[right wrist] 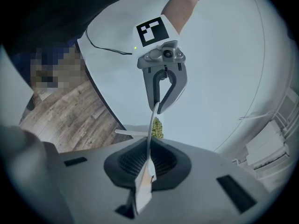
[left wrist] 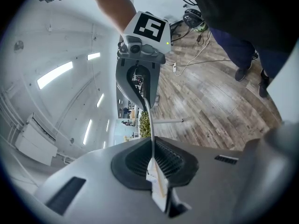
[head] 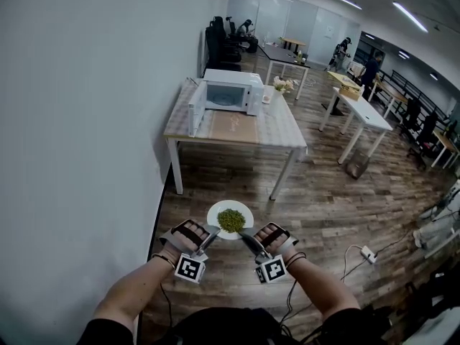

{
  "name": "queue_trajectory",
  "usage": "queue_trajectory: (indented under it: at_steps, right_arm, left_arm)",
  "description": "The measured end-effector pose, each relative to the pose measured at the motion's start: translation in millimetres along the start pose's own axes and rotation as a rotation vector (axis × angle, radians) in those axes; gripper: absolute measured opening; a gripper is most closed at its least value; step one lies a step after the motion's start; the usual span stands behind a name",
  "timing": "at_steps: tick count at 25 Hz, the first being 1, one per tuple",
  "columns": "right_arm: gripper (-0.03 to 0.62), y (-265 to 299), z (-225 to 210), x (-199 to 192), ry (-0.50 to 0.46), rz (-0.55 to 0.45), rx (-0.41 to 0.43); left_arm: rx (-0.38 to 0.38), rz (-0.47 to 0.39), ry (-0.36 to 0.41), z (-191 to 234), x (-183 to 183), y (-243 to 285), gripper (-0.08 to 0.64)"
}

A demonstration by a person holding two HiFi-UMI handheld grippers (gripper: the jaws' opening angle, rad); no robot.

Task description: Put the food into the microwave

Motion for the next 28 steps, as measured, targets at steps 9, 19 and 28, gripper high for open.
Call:
queue_trajectory:
  at_steps: [9, 19, 28]
  right_arm:
    - [0.018, 26.5, -0.8, 6.0, 0.002, 0.020, 0.022]
    - [0.018, 64.7, -11.2, -28.1, -0.021, -0.036, -0.004]
    - [0.020, 102.7, -24.3, -99.1, -0.023, -0.050, -0.012]
  left_arm:
    - [0.006, -0.009, -0.017, -3.4, -28.2, 1.4, 0.020]
    - [-0.007, 0.032, -0.035, 5.8, -53.2, 45.5, 0.020]
    - [-0.012, 0.066, -0.041, 40.1, -73.5, 116.6, 0.020]
Point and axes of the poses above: the fingertips, and each gripper's own axes: y forward along the fingers, z to its left, x out of its top, the point moved 2 cm from there along -y, backward along the fingers, and after that the axes turned 3 degrees about -x, right-handed, at the moved point
